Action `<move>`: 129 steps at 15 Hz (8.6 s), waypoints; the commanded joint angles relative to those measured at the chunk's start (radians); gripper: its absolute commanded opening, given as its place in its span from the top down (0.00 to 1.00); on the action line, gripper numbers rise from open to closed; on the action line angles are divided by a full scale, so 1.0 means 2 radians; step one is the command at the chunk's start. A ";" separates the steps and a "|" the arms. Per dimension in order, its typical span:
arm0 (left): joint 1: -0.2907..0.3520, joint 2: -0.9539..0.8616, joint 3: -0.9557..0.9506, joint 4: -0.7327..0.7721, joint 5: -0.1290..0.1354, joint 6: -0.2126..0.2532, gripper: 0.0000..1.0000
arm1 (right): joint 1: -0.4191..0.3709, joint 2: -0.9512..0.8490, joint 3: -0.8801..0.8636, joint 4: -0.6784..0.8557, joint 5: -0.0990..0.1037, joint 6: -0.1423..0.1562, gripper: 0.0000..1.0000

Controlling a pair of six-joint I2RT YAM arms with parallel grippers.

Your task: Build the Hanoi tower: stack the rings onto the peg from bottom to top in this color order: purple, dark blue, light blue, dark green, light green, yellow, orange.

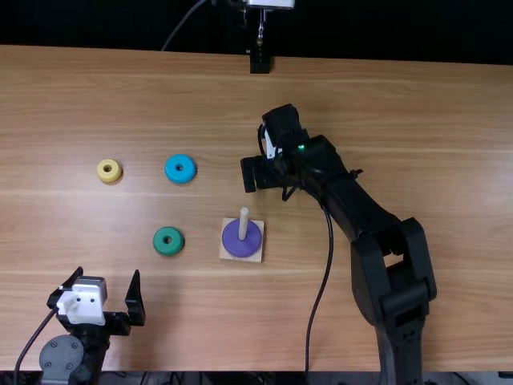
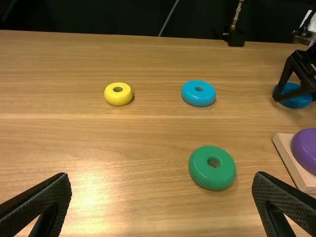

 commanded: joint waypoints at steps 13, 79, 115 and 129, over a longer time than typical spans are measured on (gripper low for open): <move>-0.003 -0.006 -0.052 -0.038 0.001 0.003 0.00 | 0.000 0.028 0.034 -0.002 0.103 0.000 0.96; -0.003 -0.006 -0.052 -0.038 0.001 0.003 0.00 | 0.164 -0.182 0.087 -0.293 0.099 0.011 1.00; -0.003 -0.006 -0.052 -0.038 0.001 0.003 0.00 | -0.052 -0.419 -0.181 0.065 0.076 0.002 0.00; -0.003 -0.006 -0.052 -0.038 0.001 0.003 0.00 | -0.229 -0.970 -0.682 0.264 0.014 -0.118 0.00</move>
